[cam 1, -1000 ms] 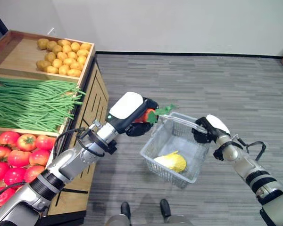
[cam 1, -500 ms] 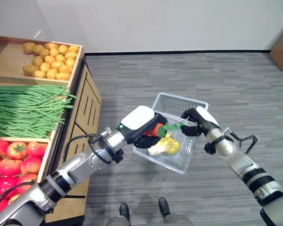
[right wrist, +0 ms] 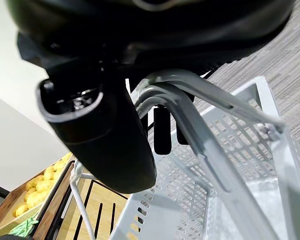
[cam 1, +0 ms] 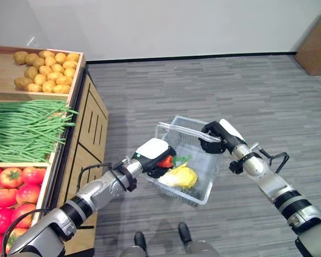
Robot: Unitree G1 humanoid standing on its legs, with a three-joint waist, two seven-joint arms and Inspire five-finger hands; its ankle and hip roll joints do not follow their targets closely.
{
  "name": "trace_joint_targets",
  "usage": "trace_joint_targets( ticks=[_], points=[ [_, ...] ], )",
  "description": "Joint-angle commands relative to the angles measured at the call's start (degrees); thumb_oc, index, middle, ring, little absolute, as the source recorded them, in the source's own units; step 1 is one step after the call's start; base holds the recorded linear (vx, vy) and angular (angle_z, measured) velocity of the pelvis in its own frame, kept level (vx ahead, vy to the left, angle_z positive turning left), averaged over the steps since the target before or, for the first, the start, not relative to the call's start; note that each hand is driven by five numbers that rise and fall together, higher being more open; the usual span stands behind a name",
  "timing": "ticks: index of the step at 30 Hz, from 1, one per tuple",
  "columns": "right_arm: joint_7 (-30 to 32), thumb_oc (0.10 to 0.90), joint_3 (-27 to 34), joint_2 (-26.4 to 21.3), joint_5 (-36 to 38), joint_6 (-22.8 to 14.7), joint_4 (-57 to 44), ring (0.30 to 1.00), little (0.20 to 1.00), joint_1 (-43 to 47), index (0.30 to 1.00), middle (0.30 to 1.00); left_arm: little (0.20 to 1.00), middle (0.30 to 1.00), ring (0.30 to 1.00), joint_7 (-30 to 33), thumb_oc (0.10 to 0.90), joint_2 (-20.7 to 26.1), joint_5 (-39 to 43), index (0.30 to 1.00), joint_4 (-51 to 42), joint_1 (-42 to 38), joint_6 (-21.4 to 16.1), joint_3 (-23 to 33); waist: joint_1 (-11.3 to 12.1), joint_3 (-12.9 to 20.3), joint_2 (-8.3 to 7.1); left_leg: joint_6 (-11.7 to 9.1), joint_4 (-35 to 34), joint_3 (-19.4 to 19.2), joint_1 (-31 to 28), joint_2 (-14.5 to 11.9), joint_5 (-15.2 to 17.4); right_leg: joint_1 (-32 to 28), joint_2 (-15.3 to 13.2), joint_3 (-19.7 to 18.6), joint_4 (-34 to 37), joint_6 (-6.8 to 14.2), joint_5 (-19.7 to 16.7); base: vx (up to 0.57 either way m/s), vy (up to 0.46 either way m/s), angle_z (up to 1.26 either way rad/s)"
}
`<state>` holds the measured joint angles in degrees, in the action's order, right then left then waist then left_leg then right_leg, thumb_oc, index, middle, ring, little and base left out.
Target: Get the vegetables into the basket
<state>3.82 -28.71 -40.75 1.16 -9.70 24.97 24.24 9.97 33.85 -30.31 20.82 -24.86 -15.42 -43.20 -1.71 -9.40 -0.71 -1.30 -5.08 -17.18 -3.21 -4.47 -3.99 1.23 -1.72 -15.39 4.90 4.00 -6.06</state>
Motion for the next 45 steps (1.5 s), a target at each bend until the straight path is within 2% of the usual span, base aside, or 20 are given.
trace_joint_targets(
  ticks=[1,14,15,16,41,43,45],
  points=[
    [3.06,0.400,3.54,1.61,7.90,-8.63,-10.12,0.300,0.300,8.49,0.300,0.300,0.300,0.300,0.300,5.88,0.400,-3.08,-2.34,0.300,2.68,-8.29,-1.21,-1.05,1.13,5.16,-2.45,-4.79,0.08,0.10,-2.96,-3.00,2.34,1.17,-3.16,3.87,-1.39,4.98,-0.40,0.00,0.000,0.00],
    [2.15,0.400,2.51,3.42,10.58,-8.78,-10.36,0.300,0.300,7.64,0.300,0.300,0.300,0.300,0.300,7.91,0.400,-6.69,-5.99,0.300,11.05,-8.69,0.54,-2.05,0.68,5.25,-2.66,-4.92,0.08,-0.58,-3.29,-3.23,2.46,1.32,-2.77,3.45,-1.52,4.95,-0.45,0.00,-0.001,-0.02],
    [2.09,0.400,2.56,3.46,10.83,-8.83,-10.33,0.300,0.300,7.52,0.300,0.300,0.596,0.596,0.596,8.09,0.612,-6.68,-6.16,0.596,11.20,-8.43,0.65,-1.91,0.71,5.27,-2.67,-4.91,0.08,-0.57,-3.30,-3.23,2.45,1.32,-2.75,3.44,-1.55,4.91,-0.46,0.00,0.000,0.00],
    [2.10,0.400,2.73,3.40,10.96,-8.75,-10.09,0.300,0.300,7.42,0.300,0.300,1.000,1.000,1.000,8.21,0.900,-6.67,-6.01,1.000,11.08,-7.99,0.79,-1.56,0.76,5.21,-2.68,-4.96,0.08,-0.56,-3.28,-3.29,2.45,1.33,-2.77,3.49,-1.53,4.90,-0.48,0.00,0.000,0.00],
    [4.00,0.400,4.39,4.44,8.62,-8.37,-7.93,0.300,0.300,5.89,0.300,0.300,1.000,1.000,1.000,8.67,0.900,-6.84,-3.75,1.000,5.41,-6.73,-0.18,-0.94,1.22,5.06,-2.94,-4.93,0.08,-0.04,-3.26,-3.31,2.56,0.94,-2.92,4.17,-1.43,4.77,-0.40,0.00,0.000,0.00],
    [4.34,0.400,4.55,4.48,8.00,-8.00,-7.11,0.300,0.300,5.59,0.300,0.300,1.000,1.000,1.000,8.20,0.900,-6.88,-1.94,1.000,4.26,-6.50,-0.57,-0.66,1.38,5.04,-2.97,-4.93,0.08,0.06,-3.24,-3.31,2.53,0.86,-2.91,4.29,-1.42,4.74,-0.33,0.00,0.000,0.00],
    [5.14,0.400,4.92,4.49,6.32,-7.56,-5.19,0.300,0.300,5.02,0.300,0.300,1.000,1.000,1.000,6.62,0.900,-6.68,3.47,1.000,0.27,-5.57,-2.07,0.56,1.56,5.05,-2.97,-4.90,0.08,0.34,-3.25,-3.30,2.50,0.75,-2.94,4.40,-1.38,4.65,-0.32,0.00,0.000,0.00]
  ],
)
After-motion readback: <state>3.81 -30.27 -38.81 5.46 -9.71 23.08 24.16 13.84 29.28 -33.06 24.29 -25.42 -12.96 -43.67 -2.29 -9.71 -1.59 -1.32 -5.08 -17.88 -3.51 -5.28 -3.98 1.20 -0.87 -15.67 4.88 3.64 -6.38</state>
